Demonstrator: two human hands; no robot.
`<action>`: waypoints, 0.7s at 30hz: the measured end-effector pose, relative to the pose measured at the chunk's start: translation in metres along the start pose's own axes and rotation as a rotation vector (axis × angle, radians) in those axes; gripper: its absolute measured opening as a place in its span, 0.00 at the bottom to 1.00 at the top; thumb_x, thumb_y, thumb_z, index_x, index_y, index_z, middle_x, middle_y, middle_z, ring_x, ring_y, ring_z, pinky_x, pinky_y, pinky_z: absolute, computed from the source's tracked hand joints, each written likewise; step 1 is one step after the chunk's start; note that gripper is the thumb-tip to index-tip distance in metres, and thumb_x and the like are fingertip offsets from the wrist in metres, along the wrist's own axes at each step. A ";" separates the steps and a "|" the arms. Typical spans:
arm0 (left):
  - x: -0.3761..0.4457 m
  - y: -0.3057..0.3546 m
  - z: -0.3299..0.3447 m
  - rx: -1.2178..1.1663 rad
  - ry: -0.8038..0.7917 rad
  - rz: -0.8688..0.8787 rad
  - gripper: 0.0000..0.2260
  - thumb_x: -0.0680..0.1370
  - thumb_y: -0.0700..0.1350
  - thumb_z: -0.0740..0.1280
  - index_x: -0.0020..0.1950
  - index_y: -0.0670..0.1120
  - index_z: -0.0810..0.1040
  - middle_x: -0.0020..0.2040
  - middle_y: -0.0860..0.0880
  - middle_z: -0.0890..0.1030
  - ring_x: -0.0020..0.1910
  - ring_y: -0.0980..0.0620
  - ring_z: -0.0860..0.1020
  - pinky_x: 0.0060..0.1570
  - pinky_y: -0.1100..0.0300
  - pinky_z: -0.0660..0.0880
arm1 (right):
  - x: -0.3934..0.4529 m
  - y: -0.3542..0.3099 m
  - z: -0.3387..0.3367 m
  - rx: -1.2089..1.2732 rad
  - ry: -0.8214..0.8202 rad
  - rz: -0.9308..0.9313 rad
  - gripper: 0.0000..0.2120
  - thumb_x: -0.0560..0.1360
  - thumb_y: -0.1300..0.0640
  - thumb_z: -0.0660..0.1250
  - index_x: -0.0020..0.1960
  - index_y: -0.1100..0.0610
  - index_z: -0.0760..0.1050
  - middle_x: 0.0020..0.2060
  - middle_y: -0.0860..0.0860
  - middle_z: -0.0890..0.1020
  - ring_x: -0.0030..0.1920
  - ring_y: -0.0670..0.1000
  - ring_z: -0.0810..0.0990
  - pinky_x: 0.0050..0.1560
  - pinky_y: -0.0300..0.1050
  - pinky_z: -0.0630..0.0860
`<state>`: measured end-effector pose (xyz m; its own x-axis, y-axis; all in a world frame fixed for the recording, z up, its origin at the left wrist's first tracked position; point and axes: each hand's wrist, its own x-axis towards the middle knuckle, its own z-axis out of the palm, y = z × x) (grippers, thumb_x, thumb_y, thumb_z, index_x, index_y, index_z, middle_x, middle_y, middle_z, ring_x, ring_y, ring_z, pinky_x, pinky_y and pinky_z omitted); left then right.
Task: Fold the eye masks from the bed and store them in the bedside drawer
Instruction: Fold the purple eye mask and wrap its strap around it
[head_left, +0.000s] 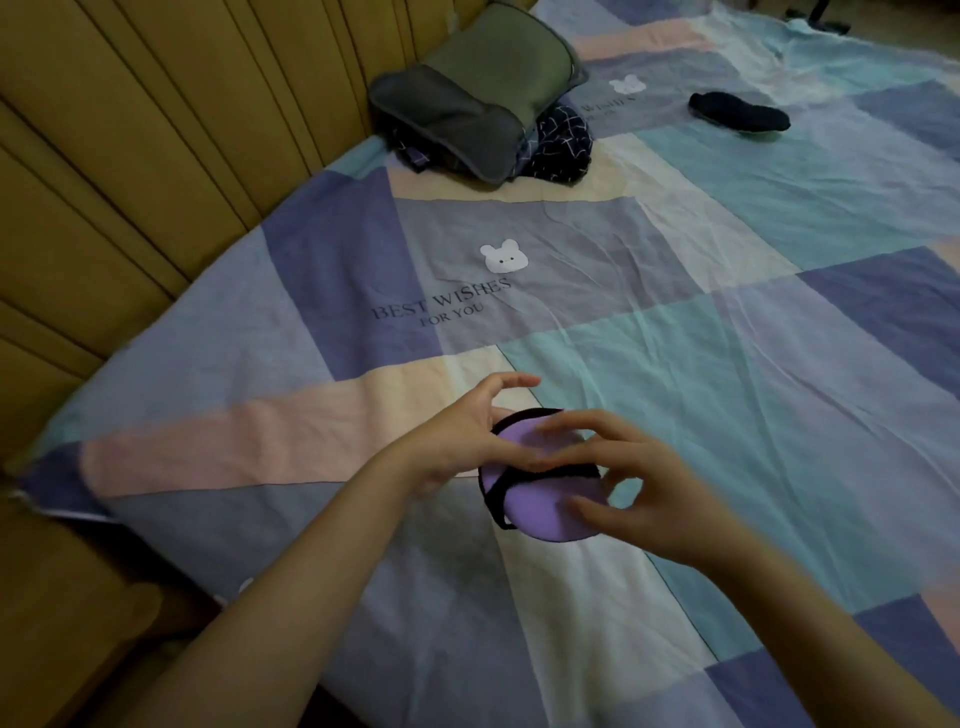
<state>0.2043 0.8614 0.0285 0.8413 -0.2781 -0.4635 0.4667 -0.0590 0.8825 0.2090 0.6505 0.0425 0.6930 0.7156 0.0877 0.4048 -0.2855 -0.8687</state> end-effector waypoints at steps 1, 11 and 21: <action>-0.003 -0.001 -0.006 -0.038 0.022 0.007 0.36 0.68 0.29 0.74 0.70 0.51 0.65 0.54 0.40 0.83 0.51 0.45 0.82 0.55 0.50 0.78 | 0.003 -0.001 0.005 0.016 -0.011 0.010 0.22 0.67 0.67 0.72 0.57 0.49 0.80 0.61 0.41 0.75 0.60 0.46 0.77 0.36 0.42 0.79; -0.053 -0.031 -0.057 -0.083 0.345 0.161 0.21 0.71 0.39 0.70 0.61 0.53 0.72 0.55 0.49 0.82 0.54 0.51 0.80 0.53 0.59 0.77 | 0.041 -0.017 0.053 0.111 -0.167 0.079 0.23 0.69 0.62 0.75 0.62 0.51 0.76 0.67 0.42 0.70 0.67 0.44 0.70 0.48 0.32 0.76; -0.179 -0.094 -0.074 1.005 0.735 -0.073 0.21 0.75 0.52 0.61 0.68 0.52 0.70 0.66 0.53 0.74 0.64 0.48 0.73 0.60 0.51 0.70 | 0.067 -0.056 0.122 0.164 -0.092 0.070 0.21 0.68 0.62 0.75 0.59 0.50 0.77 0.60 0.43 0.77 0.60 0.40 0.75 0.53 0.31 0.74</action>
<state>0.0305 0.9876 0.0228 0.9265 0.3392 -0.1630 0.3761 -0.8479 0.3735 0.1601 0.7923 0.0379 0.6553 0.7552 -0.0137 0.2499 -0.2339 -0.9396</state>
